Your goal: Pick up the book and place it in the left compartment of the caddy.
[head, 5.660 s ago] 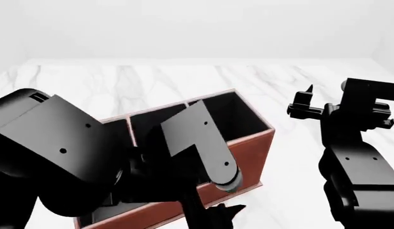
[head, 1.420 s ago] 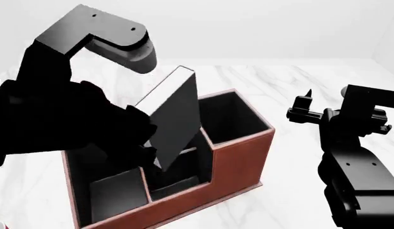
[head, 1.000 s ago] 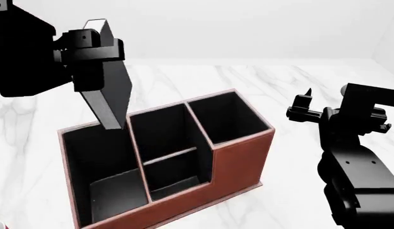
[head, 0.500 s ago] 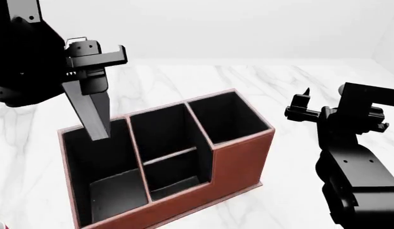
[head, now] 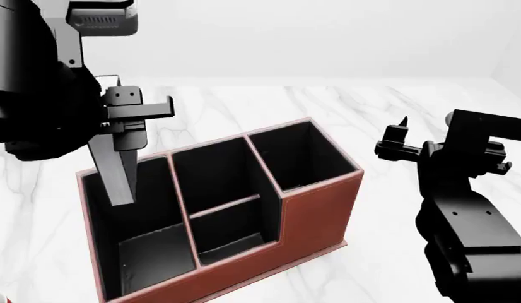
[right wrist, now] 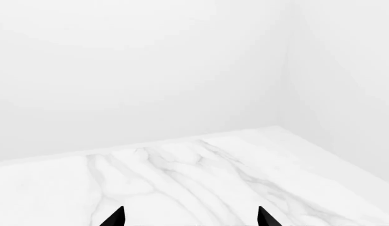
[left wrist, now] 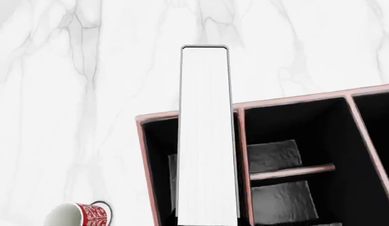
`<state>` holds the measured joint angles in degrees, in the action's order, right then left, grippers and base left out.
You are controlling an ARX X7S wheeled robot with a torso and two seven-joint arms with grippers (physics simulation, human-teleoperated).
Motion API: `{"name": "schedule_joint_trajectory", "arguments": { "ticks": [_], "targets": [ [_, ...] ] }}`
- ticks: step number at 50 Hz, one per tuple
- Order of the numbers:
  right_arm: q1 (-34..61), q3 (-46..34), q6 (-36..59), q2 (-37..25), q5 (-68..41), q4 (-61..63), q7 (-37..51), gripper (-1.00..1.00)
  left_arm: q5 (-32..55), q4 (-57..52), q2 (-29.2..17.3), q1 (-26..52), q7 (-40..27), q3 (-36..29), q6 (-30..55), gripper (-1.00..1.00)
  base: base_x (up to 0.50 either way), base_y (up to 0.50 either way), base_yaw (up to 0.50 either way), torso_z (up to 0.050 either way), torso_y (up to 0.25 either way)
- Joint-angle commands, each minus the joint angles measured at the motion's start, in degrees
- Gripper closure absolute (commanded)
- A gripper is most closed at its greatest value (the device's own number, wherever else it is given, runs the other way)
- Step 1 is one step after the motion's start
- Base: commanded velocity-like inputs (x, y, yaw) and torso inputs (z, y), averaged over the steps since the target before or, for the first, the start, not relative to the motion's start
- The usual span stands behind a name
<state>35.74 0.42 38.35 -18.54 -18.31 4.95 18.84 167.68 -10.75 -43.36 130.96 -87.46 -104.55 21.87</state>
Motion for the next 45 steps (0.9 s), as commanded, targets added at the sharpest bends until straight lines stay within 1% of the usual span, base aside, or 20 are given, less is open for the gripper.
{"name": "schedule_joint_trajectory", "arguments": {
  "ticks": [1,15,42,45],
  "targets": [
    [-0.1,-0.17,-0.33,-0.02,-0.1,-0.45,0.03,-1.0,-1.05,-0.3,0.25,-0.14,1.12,-1.36,-0.74,1.0,0.0,0.0,0.0,0.0,0.0],
    [-0.19,-0.28,-0.42,-0.12,-0.36,-0.42,0.11,-1.0,-1.29,-1.82,-0.35,-1.17,1.76,-1.55,-1.74,1.0,0.0,0.0,0.0,0.0,0.001],
    [-0.14,-0.34,-0.69,-0.33,-0.81,-0.65,0.34,-1.0,-3.03,-6.08,-1.22,-3.97,3.17,-4.32,-4.2,1.0,0.0,0.0,0.0,0.0,0.001],
    [-0.24,-0.41,-0.79,-0.25,-0.88,-0.55,0.35,-1.0,-4.46,-6.71,-1.25,-4.63,3.8,-4.48,-4.85,1.0,0.0,0.0,0.0,0.0,0.003]
  ]
}}
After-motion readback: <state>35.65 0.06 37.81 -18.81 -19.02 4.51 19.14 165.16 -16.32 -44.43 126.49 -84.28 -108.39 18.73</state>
